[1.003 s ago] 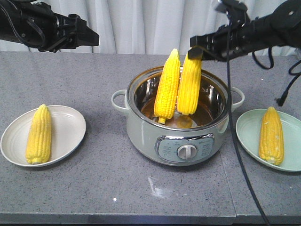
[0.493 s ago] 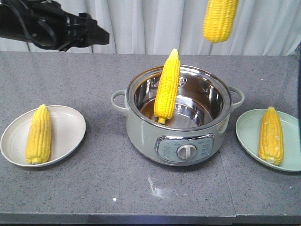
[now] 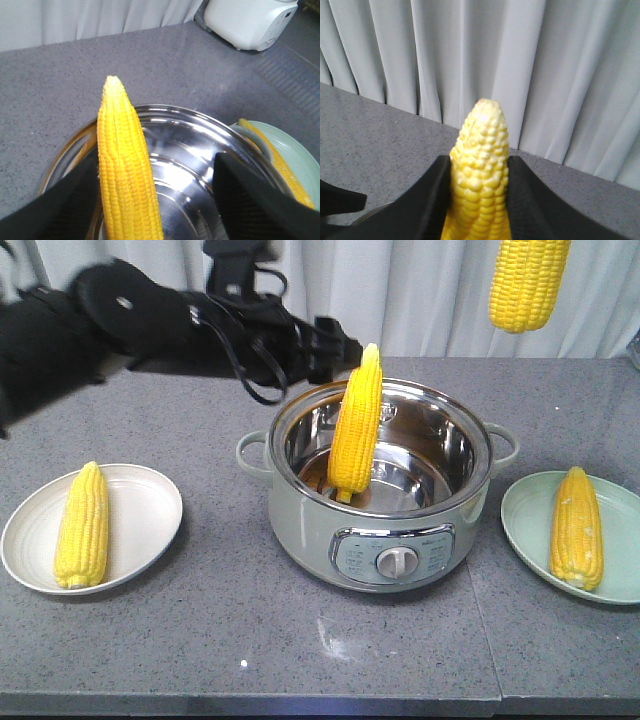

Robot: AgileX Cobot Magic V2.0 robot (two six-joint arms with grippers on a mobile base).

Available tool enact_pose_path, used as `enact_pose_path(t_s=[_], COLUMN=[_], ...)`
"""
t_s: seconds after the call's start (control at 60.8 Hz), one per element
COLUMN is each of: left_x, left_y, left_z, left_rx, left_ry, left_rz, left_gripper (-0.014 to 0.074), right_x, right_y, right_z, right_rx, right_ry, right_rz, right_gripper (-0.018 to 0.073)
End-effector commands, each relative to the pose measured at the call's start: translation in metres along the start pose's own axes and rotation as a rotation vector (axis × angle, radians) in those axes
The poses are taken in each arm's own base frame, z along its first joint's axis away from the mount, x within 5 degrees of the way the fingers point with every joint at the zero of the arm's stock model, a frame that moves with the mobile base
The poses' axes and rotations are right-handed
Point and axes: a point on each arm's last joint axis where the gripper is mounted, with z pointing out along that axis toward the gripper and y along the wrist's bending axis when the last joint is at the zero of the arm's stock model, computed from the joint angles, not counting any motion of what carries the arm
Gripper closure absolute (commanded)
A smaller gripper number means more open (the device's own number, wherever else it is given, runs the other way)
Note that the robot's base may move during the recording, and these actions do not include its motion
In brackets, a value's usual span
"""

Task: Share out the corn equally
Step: 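Lower the left gripper onto the last corn cob in the pot and close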

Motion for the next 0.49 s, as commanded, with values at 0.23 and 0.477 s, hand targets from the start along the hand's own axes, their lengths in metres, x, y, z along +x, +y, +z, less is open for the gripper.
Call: enact_pose_path(t_s=[0.23,0.477], left_x=[-0.029,-0.046], left_y=[-0.006,-0.009], left_z=[0.014,0.031], left_rx=[0.004,0.050], left_ry=[-0.164,-0.167], left_rz=[-0.005,-0.014], left_gripper=[0.0133,0.0132], right_x=[-0.019,-0.018], right_y=[0.001,-0.001], right_z=[-0.024,-0.023], right_rx=[0.029,0.052], right_ry=[-0.129,-0.116], right_rz=[-0.009,-0.032], right_gripper=[0.0564,0.0564])
